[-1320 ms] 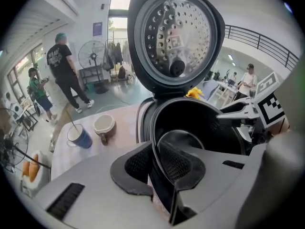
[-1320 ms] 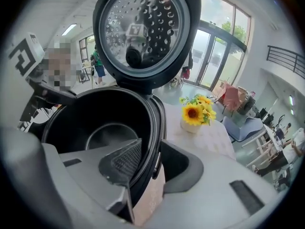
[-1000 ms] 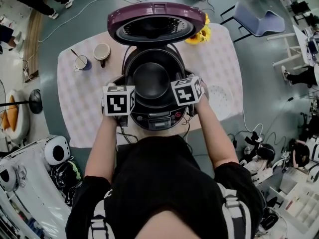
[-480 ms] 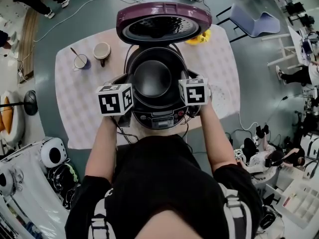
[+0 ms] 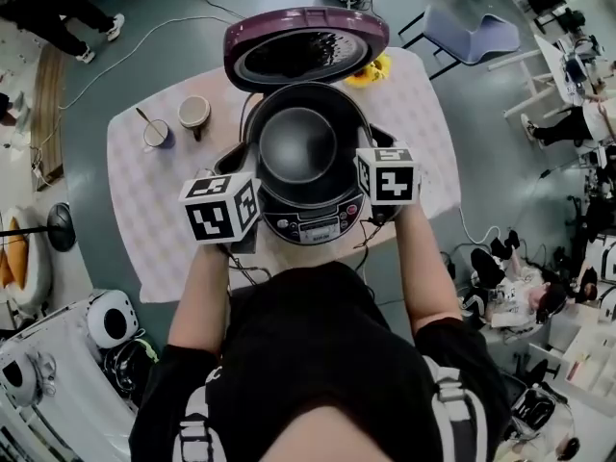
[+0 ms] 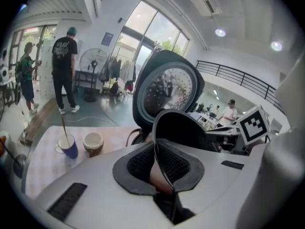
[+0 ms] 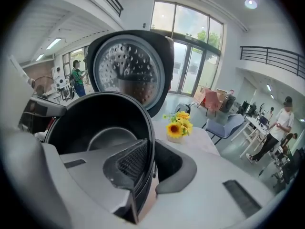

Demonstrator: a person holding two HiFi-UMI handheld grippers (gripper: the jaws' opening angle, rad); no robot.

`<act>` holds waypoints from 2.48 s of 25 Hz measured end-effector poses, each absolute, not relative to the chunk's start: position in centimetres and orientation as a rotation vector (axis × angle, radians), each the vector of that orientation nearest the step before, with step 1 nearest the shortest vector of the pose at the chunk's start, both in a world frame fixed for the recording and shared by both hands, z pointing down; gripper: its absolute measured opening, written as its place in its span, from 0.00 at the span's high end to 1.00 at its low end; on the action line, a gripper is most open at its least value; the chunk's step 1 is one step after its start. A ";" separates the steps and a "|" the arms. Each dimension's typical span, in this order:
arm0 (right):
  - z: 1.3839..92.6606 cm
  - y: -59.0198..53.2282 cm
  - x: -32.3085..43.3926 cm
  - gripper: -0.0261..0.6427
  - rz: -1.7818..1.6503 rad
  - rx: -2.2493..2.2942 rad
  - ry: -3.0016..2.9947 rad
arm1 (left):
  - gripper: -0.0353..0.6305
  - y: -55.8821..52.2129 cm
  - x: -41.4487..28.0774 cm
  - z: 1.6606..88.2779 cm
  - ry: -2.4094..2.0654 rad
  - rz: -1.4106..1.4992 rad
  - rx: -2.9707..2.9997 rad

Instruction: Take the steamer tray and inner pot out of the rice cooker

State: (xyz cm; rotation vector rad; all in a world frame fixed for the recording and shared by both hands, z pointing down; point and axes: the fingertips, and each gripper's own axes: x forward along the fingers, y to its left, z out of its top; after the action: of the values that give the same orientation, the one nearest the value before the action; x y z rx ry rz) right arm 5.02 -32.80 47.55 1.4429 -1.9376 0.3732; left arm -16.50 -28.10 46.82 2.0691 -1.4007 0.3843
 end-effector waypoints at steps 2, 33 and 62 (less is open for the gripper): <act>45.7 -32.3 5.0 0.89 0.324 1.485 -1.946 | 0.90 -27.6 -16.4 45.2 -1.438 0.381 2.133; 39.0 -30.7 30.6 0.89 0.215 1.732 -1.925 | 0.91 -28.3 8.7 40.8 -1.294 0.280 2.296; 57.9 -49.7 37.7 0.89 0.449 1.285 -1.933 | 0.91 -42.7 16.6 59.1 -1.420 0.510 1.683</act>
State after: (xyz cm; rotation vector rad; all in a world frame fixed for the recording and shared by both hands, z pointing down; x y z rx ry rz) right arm 37.74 -49.73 57.91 1.2855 -1.9328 0.4493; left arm 16.63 -42.68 59.12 1.6834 -1.4202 0.5098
